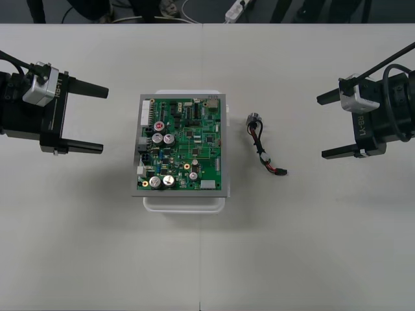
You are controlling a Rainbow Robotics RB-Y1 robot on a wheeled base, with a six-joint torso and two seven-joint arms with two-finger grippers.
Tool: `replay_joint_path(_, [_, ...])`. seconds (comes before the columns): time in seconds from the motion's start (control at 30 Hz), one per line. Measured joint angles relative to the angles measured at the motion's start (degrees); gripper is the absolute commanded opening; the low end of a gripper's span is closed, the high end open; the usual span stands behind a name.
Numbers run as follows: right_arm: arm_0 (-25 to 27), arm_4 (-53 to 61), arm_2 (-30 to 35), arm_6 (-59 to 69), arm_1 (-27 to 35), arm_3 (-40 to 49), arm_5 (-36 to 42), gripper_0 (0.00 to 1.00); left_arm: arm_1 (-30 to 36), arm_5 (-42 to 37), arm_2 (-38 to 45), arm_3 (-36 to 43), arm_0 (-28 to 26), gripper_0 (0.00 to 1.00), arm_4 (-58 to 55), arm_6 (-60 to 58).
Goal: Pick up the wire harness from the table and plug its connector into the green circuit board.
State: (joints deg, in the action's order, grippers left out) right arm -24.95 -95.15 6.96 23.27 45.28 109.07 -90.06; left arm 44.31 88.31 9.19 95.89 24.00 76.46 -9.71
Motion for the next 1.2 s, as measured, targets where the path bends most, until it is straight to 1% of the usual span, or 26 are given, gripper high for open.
replay_joint_path(0.27, [0.0, 0.8, 0.0, 0.0, 0.0, 0.9, 0.0, 1.00, 0.6, 0.0, -0.3, 0.5, 0.0, 1.00, -0.1, -1.5])
replay_joint_path(0.53, [0.0, 1.0, 0.0, 0.0, 0.0, 2.2, 0.0, 1.00, 4.6, 0.0, -4.5, 0.6, 0.4, 1.00, -1.8, -1.7])
replay_joint_path(0.83, [0.0, 1.0, -0.3, 0.1, 0.0, 2.5, 0.0, 1.00, 5.4, 0.0, -5.4, 0.6, 3.5, 1.00, -1.9, -1.7])
replay_joint_path(0.97, [0.0, -0.8, -1.3, 0.6, 0.0, 3.3, 0.0, 1.00, 5.7, 0.0, -6.6, 0.6, 5.3, 1.00, -1.9, -2.1])
replay_joint_path(1.2, [0.0, -6.5, -3.5, 12.2, 0.0, 7.8, 0.0, 1.00, 5.9, 0.0, -8.2, 0.6, 8.3, 1.00, -1.9, -5.7])
